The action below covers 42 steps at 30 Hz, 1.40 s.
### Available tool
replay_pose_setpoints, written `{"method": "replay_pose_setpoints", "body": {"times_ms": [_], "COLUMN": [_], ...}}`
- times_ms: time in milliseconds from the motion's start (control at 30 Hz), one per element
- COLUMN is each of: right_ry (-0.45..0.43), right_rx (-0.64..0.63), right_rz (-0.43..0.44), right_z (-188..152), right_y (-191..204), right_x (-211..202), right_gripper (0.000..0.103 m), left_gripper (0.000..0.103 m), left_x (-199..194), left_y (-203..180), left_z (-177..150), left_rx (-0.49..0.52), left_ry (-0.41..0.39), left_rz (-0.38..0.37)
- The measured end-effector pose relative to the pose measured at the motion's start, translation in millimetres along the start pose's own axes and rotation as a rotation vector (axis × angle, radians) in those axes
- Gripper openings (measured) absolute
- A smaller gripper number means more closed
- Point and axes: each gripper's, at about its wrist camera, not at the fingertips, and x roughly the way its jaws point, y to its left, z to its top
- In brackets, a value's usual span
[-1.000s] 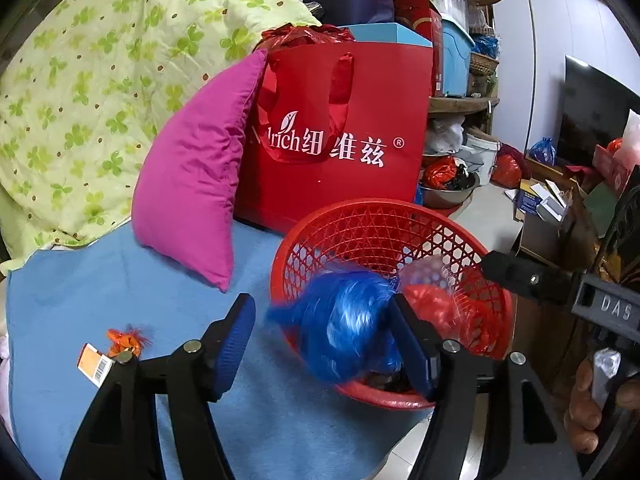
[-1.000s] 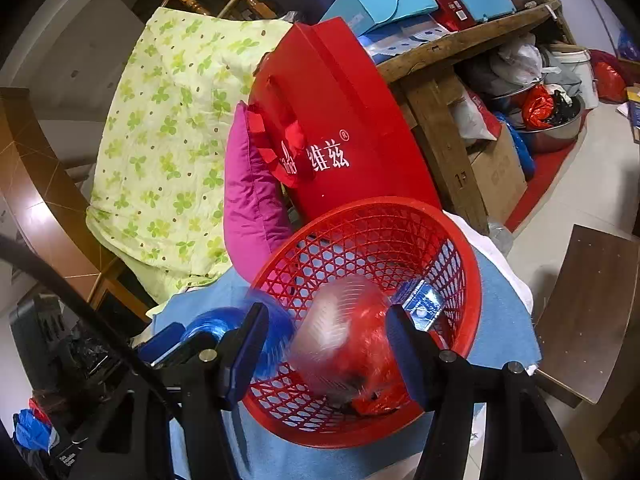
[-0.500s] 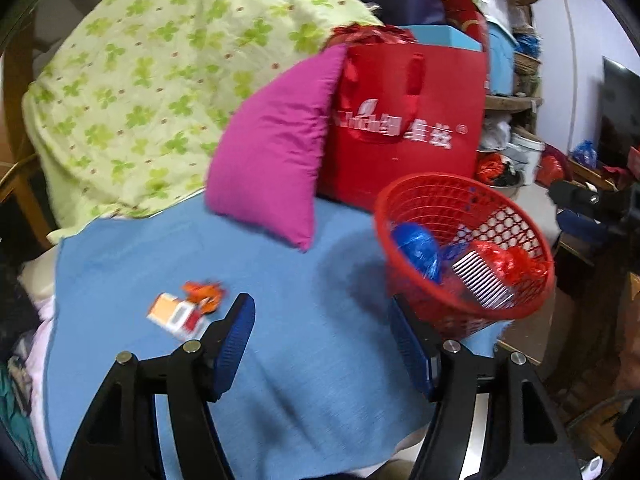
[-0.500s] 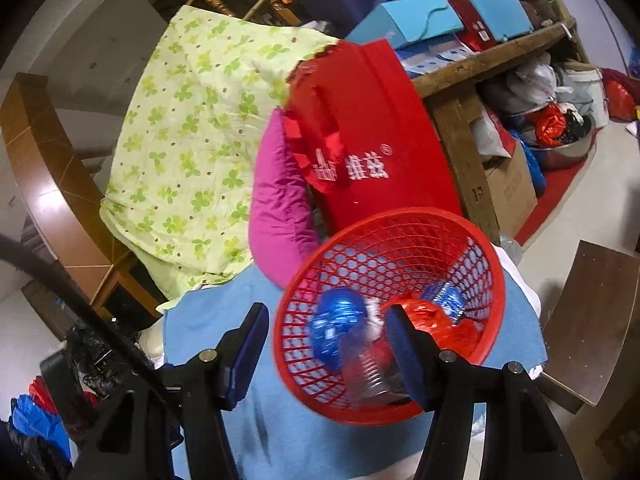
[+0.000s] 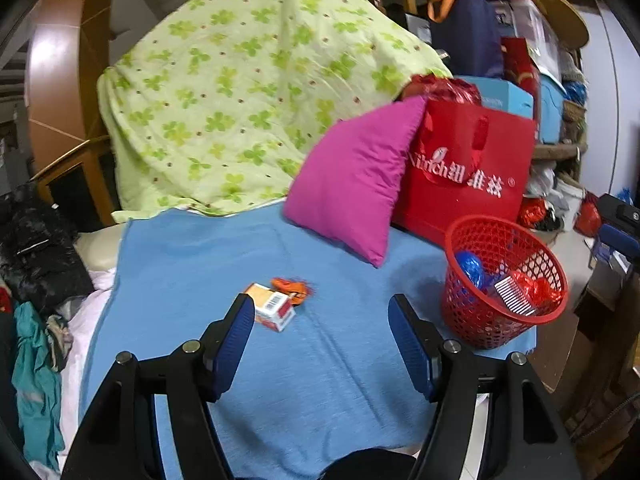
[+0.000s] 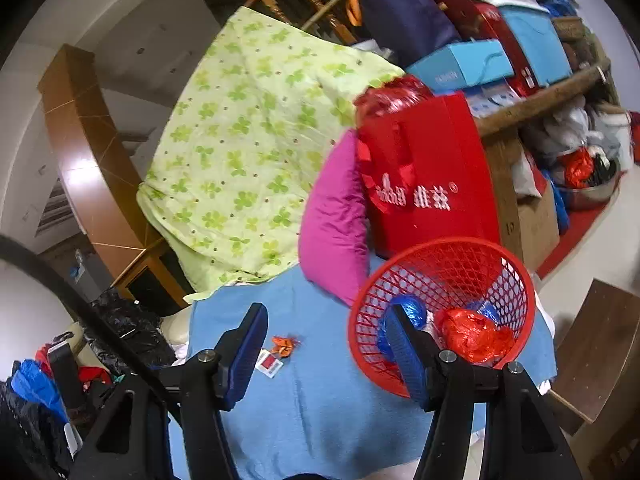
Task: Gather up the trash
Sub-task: 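Move both open tools back over the blanket toward the box and orange packet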
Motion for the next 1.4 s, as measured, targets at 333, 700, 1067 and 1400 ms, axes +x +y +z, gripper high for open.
{"method": "replay_pose_setpoints", "body": {"times_ms": [333, 700, 1067, 1400], "right_ry": [-0.078, -0.242, -0.171, -0.029], "right_rx": [-0.054, -0.106, -0.105, -0.150], "right_rz": [0.041, 0.070, 0.072, 0.083], "right_z": [6.4, 17.5, 11.7, -5.0], "right_y": [29.8, 46.3, 45.0, 65.1], "right_x": [-56.3, -131.5, -104.8, -33.3], "right_gripper": [0.066, 0.072, 0.072, 0.072], "left_gripper": [0.072, 0.079, 0.080, 0.080], "left_x": [-64.6, -131.7, -106.4, -58.2], "left_y": [14.8, -1.6, -9.7, 25.2], "left_z": [4.0, 20.1, 12.0, -7.1], "left_rx": [-0.040, 0.023, 0.054, -0.027], "left_ry": [-0.103, -0.270, -0.221, -0.110], "left_rz": [0.040, 0.040, 0.032, 0.061]}}
